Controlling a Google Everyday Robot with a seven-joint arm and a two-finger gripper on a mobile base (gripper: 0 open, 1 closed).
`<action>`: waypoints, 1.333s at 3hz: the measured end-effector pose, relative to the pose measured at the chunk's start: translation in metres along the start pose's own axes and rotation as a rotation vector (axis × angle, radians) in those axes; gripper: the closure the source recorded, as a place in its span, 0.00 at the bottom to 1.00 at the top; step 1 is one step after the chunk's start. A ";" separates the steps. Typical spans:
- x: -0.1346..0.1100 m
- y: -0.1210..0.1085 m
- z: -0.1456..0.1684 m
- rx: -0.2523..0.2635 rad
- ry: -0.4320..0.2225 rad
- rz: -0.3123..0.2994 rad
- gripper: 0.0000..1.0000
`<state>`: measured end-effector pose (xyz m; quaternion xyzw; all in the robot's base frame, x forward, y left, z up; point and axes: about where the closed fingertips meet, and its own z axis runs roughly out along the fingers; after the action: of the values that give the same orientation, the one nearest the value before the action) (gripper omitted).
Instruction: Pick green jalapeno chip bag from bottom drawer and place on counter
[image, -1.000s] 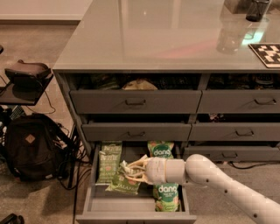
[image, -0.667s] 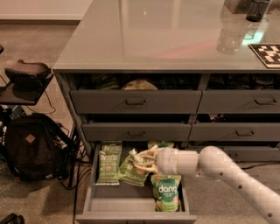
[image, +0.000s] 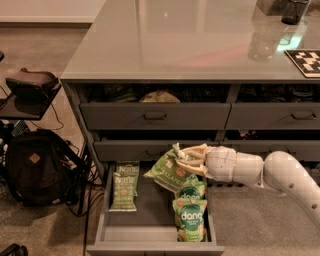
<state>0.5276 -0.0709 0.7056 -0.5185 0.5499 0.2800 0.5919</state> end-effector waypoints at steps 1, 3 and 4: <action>0.000 0.000 0.000 0.000 0.000 0.000 1.00; -0.079 -0.008 0.023 -0.037 0.065 -0.158 1.00; -0.131 -0.015 0.035 -0.061 0.128 -0.245 1.00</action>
Offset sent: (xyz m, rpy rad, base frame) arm -0.0019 0.0236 0.0634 -0.0843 -0.1152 0.0286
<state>0.5226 -0.0117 0.8287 -0.6162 0.5104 0.1883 0.5695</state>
